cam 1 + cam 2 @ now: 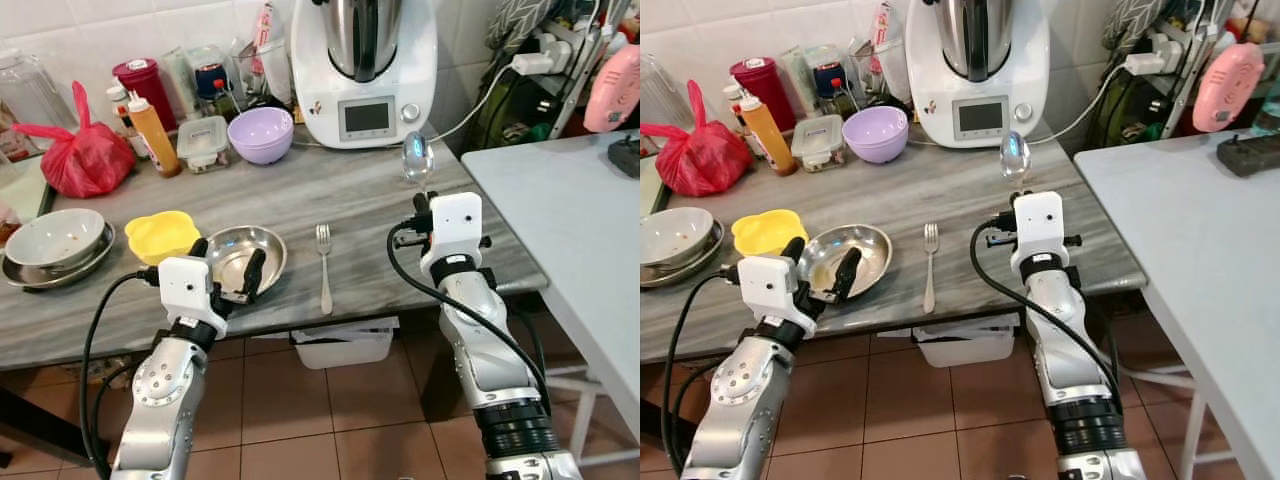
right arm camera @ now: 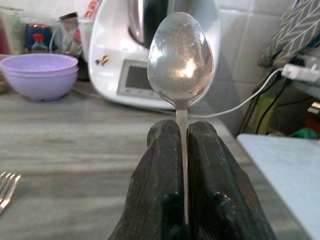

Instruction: Setting the table

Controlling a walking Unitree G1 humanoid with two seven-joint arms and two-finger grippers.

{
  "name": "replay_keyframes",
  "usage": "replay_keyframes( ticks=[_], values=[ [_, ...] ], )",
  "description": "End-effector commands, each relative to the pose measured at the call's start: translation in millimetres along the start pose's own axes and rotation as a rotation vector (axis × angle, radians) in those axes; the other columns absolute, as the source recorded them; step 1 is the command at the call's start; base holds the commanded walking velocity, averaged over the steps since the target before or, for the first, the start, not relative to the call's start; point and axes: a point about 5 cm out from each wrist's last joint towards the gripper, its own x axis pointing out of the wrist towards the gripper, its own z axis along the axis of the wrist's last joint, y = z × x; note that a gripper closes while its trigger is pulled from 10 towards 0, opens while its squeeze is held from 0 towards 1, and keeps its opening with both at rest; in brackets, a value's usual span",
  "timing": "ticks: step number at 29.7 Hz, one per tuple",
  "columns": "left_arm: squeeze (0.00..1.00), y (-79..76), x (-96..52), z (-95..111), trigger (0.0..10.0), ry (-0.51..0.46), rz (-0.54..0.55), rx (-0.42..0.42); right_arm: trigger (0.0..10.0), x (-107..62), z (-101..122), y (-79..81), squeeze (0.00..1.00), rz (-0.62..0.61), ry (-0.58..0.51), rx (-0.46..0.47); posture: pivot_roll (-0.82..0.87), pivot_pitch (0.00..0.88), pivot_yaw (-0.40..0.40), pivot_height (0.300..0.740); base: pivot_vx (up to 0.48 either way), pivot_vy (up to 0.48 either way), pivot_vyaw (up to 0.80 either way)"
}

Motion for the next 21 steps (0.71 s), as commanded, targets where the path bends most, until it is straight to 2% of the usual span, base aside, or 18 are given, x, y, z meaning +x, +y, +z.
replay_keyframes(
  ticks=[1, 14, 21],
  values=[
    [0.00, 9.9, -6.2, 2, 10.0, 0.004, 0.024, 0.031, 10.0, -0.1, 4, 10.8, 0.00, 0.030, -0.016, 0.022, -0.10, 0.037, 0.092, 0.740, 0.000, 0.000, 0.00],
    [0.00, 3.1, -40.2, -6, 10.0, 0.081, -0.096, 0.042, 10.0, -8.4, -8, 19.0, 0.00, 0.063, 0.046, 0.064, -0.08, 0.062, 0.095, 0.740, 0.000, 0.000, 0.00],
    [0.00, -3.3, -47.1, -6, 10.0, 0.108, -0.206, 0.028, 10.0, -12.2, -27, 30.0, 0.00, 0.107, 0.190, 0.140, -0.07, 0.078, 0.095, 0.740, 0.000, 0.000, 0.00]
  ],
)
